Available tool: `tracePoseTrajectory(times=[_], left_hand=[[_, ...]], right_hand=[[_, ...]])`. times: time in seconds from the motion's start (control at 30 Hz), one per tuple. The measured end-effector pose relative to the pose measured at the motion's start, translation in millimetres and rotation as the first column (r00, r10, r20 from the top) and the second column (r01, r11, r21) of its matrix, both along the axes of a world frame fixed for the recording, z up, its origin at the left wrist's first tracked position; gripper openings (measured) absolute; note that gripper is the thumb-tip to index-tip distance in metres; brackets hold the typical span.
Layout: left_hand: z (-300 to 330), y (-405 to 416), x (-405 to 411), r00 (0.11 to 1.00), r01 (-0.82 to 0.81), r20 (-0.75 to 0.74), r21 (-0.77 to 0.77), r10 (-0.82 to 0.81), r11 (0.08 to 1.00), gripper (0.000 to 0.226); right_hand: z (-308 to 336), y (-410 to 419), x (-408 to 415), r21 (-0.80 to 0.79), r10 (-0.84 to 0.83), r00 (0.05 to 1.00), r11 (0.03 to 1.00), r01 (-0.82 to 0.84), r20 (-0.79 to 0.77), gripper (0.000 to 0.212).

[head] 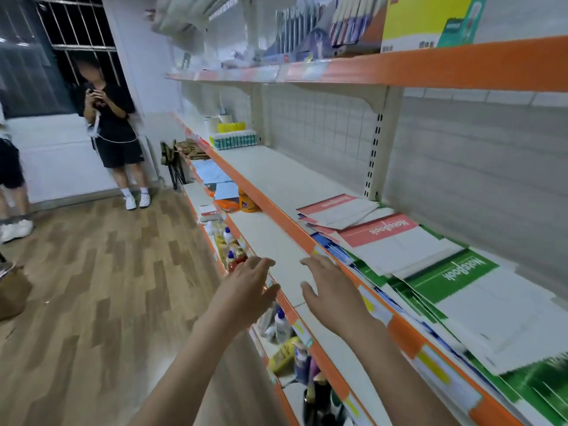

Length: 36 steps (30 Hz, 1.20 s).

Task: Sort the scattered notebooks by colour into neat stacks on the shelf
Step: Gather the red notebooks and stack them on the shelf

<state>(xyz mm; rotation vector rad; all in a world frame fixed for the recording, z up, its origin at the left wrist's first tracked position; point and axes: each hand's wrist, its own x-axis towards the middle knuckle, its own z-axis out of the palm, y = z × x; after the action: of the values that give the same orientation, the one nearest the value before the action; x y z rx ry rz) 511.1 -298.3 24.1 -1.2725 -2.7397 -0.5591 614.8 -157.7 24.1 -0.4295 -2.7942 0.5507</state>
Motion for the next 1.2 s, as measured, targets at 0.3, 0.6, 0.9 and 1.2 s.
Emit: tracePoseTrajectory(times=[0.3,0.6,0.9,1.2], left_hand=[[-11,48,-86,0.988,0.156,0.007,-0.014,-0.156,0.988,0.049],[-2,110,-192,0.965,0.263,-0.002,-0.027,-0.263,0.964,0.05],[-3,203,-246,0.905,0.424,0.044,-0.017,-0.423,0.905,0.046],[-20,288,-238,0.872,0.49,0.043,-0.069,-0.488,0.869,0.047]], right_hand=[[0,37,-80,-0.016,-0.115,0.993,0.993,0.115,-0.018,0.044],[6,86,-184,-0.054,-0.217,0.974,0.976,0.213,-0.069,0.042],[6,147,-218,-0.007,-0.408,0.913,0.913,0.408,-0.009,0.046],[3,174,-185,0.015,-0.628,0.777,0.778,0.628,0.051,0.048]])
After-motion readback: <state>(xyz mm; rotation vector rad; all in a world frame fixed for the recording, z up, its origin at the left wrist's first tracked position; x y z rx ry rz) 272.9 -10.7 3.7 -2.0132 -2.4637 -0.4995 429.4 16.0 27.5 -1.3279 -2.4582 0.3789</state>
